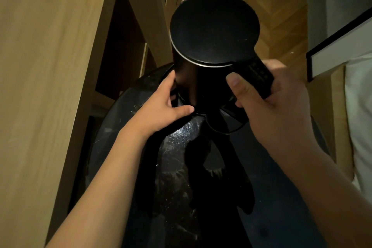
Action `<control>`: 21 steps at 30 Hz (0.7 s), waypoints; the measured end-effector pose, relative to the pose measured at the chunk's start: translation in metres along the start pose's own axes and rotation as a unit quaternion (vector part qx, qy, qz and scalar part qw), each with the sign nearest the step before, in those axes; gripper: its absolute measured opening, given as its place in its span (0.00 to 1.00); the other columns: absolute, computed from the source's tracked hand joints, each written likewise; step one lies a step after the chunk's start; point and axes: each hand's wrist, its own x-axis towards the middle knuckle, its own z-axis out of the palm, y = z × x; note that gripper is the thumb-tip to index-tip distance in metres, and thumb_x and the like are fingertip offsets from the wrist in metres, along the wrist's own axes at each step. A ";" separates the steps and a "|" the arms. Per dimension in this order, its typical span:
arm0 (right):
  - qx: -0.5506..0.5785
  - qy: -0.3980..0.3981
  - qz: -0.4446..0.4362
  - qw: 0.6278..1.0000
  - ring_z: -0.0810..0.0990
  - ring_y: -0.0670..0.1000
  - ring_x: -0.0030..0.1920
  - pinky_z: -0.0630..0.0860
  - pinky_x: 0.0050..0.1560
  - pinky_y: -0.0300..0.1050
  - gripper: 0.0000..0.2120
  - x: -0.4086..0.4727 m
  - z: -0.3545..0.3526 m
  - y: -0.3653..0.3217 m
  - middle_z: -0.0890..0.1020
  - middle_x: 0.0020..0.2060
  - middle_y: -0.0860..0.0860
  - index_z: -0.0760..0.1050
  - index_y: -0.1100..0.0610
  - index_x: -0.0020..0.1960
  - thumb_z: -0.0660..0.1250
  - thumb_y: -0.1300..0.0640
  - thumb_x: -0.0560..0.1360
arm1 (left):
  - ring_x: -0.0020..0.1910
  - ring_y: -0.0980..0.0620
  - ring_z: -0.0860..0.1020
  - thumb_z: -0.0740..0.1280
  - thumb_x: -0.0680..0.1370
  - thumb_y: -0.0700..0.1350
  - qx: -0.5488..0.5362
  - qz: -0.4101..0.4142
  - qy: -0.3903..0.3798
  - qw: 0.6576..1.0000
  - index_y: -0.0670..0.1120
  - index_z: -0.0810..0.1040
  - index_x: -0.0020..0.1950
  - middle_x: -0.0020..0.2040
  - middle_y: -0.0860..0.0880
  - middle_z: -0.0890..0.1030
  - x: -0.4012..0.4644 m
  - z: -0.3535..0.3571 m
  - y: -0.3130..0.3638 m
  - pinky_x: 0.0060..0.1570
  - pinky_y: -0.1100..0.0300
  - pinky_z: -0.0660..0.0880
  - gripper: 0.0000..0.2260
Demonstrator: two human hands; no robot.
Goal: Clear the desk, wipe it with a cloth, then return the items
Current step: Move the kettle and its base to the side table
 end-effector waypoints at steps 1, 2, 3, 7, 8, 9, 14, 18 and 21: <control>0.001 -0.008 -0.006 1.000 0.81 0.44 0.34 0.72 0.28 0.33 0.08 -0.001 0.002 0.000 0.81 0.36 0.45 0.73 0.48 0.42 0.68 0.46 0.76 | 0.72 0.58 0.70 0.79 0.71 0.41 0.016 0.003 0.009 1.000 0.50 0.62 0.79 0.74 0.52 0.70 -0.002 0.001 0.001 0.75 0.52 0.66 0.41; -0.002 -0.018 -0.014 1.000 0.81 0.41 0.34 0.71 0.29 0.30 0.07 -0.003 0.004 0.001 0.81 0.36 0.41 0.72 0.46 0.42 0.69 0.47 0.76 | 0.71 0.59 0.69 0.80 0.70 0.43 0.041 0.008 0.024 0.999 0.51 0.64 0.77 0.72 0.54 0.70 -0.003 0.003 0.001 0.75 0.53 0.65 0.40; -0.005 -0.027 -0.018 0.999 0.81 0.40 0.34 0.71 0.30 0.28 0.08 -0.004 0.004 0.002 0.81 0.34 0.39 0.70 0.45 0.41 0.69 0.48 0.76 | 0.71 0.59 0.69 0.81 0.69 0.46 0.068 0.013 0.042 0.997 0.52 0.66 0.75 0.70 0.56 0.71 -0.004 0.006 0.002 0.74 0.53 0.66 0.39; -0.008 -0.013 -0.018 1.000 0.82 0.41 0.36 0.74 0.33 0.29 0.06 -0.004 0.003 0.011 0.81 0.34 0.45 0.71 0.43 0.44 0.67 0.45 0.74 | 0.69 0.58 0.71 0.83 0.63 0.54 0.092 0.026 0.095 0.991 0.52 0.67 0.74 0.69 0.55 0.71 0.000 0.018 -0.004 0.72 0.51 0.69 0.43; -0.006 -0.008 -0.018 1.000 0.82 0.42 0.37 0.74 0.34 0.30 0.06 -0.004 0.002 0.014 0.81 0.34 0.47 0.71 0.43 0.44 0.67 0.44 0.74 | 0.69 0.57 0.71 0.82 0.62 0.56 0.103 0.030 0.102 0.989 0.51 0.66 0.75 0.69 0.54 0.71 0.001 0.020 -0.006 0.71 0.50 0.70 0.45; -0.006 -0.007 -0.021 1.000 0.82 0.44 0.37 0.75 0.34 0.30 0.06 -0.006 0.001 0.017 0.81 0.34 0.48 0.71 0.43 0.45 0.67 0.44 0.74 | 0.69 0.56 0.71 0.82 0.61 0.58 0.115 0.037 0.109 0.987 0.51 0.66 0.75 0.69 0.53 0.71 0.002 0.022 -0.007 0.70 0.50 0.70 0.46; -0.002 -0.002 -0.040 0.999 0.80 0.49 0.36 0.74 0.35 0.30 0.07 -0.011 0.003 0.030 0.80 0.33 0.53 0.72 0.46 0.42 0.69 0.47 0.75 | 0.72 0.52 0.68 0.81 0.62 0.60 0.163 0.063 0.139 0.975 0.50 0.65 0.76 0.71 0.53 0.71 0.003 0.027 -0.014 0.70 0.47 0.69 0.47; 0.023 0.003 -0.029 0.999 0.81 0.49 0.36 0.76 0.36 0.33 0.06 -0.012 0.004 0.031 0.80 0.34 0.51 0.72 0.46 0.45 0.68 0.47 0.75 | 0.72 0.52 0.67 0.82 0.63 0.56 0.186 0.063 0.148 0.969 0.50 0.63 0.77 0.71 0.53 0.70 0.003 0.028 -0.018 0.71 0.49 0.68 0.47; 0.030 -0.012 -0.015 0.999 0.80 0.43 0.36 0.74 0.37 0.32 0.07 -0.013 0.004 0.030 0.80 0.33 0.43 0.72 0.46 0.45 0.68 0.45 0.75 | 0.72 0.52 0.68 0.83 0.63 0.54 0.201 0.052 0.150 0.967 0.49 0.63 0.77 0.71 0.52 0.71 0.003 0.030 -0.018 0.71 0.48 0.69 0.47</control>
